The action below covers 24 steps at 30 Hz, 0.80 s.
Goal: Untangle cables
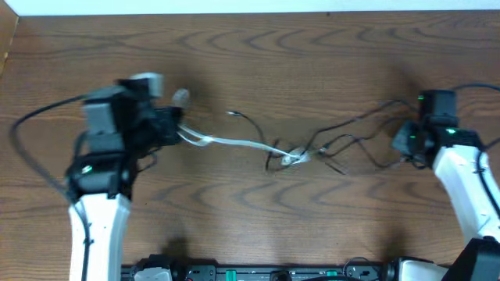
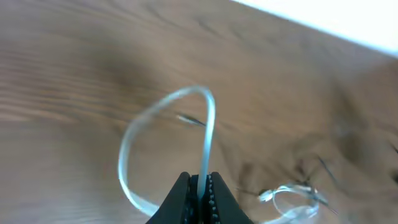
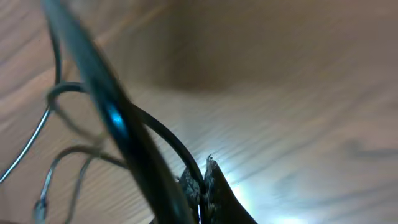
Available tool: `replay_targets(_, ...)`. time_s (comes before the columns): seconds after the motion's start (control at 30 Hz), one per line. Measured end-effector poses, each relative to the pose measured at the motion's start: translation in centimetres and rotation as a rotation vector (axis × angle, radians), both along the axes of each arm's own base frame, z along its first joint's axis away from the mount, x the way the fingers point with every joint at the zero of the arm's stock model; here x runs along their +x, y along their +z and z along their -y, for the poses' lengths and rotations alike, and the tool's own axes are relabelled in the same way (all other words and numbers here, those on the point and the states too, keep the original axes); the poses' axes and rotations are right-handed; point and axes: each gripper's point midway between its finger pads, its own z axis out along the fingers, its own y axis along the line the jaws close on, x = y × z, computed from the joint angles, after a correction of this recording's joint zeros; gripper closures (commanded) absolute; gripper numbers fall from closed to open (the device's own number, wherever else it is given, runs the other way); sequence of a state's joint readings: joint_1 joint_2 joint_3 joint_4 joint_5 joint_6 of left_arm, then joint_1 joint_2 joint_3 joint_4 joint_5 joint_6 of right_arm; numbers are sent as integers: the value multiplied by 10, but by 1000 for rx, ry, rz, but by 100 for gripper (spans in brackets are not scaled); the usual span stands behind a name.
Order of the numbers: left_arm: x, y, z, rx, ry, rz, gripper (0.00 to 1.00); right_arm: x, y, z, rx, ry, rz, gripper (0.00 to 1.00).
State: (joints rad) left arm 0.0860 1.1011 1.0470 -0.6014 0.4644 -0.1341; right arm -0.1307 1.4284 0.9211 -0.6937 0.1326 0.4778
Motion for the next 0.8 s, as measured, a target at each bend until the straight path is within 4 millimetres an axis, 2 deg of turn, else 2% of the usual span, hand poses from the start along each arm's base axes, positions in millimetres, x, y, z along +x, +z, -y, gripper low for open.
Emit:
replay_targets(0.03,-1,5,-13,0,43,16,93,-4,0,15,-12,-41,-5,99)
replay_targets(0.2,-3,12,-46,-19,146,37,92,-17,0,50,-23,-148,-16,99)
replay_targets(0.33,-2,14,-55,-38,175,41,92,-23,-1,62,-21,-191,-24,99)
replay_targets(0.43,-2,15,-51,-70,169,37,92,-17,-1,57,22,-171,4,99)
replay_targets(0.5,-3,19,-41,-113,126,43,92,14,8,24,161,20,127,99)
replay_targets(0.57,-3,24,-28,-146,70,57,92,33,19,-5,247,174,211,99)
replay_targets(0.63,-4,28,-8,-184,-10,67,93,48,35,-47,345,369,306,99)
replay_targets(0.7,-5,36,14,-218,-102,90,93,52,46,-84,409,531,355,99)
replay_targets(0.73,-5,43,28,-238,-163,118,92,50,52,-111,450,643,375,98)
replay_targets(0.8,-8,58,53,-275,-279,170,92,43,58,-147,490,792,392,96)
